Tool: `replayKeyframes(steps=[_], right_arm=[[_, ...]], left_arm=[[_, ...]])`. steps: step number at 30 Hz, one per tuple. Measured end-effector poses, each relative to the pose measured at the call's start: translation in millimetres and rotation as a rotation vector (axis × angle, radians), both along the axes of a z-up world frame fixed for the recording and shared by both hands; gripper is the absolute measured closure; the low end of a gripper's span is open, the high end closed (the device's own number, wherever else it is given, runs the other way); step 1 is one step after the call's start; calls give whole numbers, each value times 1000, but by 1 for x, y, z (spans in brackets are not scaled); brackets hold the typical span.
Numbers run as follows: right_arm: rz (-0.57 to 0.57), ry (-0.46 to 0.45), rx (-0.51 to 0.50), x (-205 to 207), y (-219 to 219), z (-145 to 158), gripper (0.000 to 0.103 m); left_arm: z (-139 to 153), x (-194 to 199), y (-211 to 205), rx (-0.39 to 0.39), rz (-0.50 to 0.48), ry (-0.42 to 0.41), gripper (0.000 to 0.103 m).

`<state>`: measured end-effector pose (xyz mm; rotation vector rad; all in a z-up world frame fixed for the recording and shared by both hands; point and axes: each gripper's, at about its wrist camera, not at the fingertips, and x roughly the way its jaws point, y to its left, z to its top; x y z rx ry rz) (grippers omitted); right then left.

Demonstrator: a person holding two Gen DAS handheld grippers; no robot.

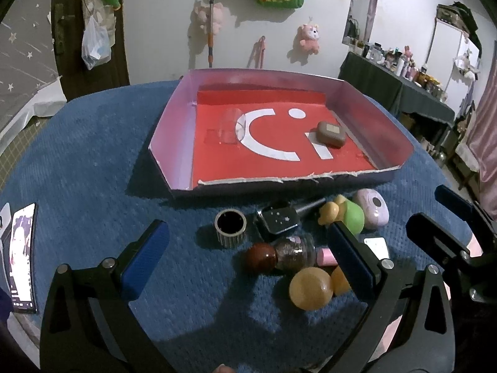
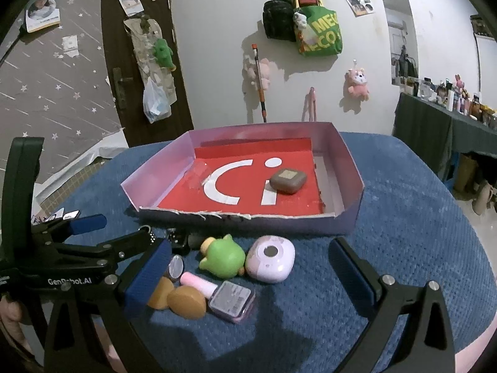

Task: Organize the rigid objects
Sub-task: 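Withdraw both grippers from the box back toward the remaining objects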

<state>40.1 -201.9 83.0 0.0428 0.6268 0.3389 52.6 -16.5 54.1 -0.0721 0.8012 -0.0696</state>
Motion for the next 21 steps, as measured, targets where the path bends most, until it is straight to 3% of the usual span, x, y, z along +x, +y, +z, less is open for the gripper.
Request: replayKeyframes(steps=[21], right_arm=[[-15, 65, -17, -13, -3, -26, 0]], left_arm=[[-25, -13, 0, -26, -16, 51, 0]])
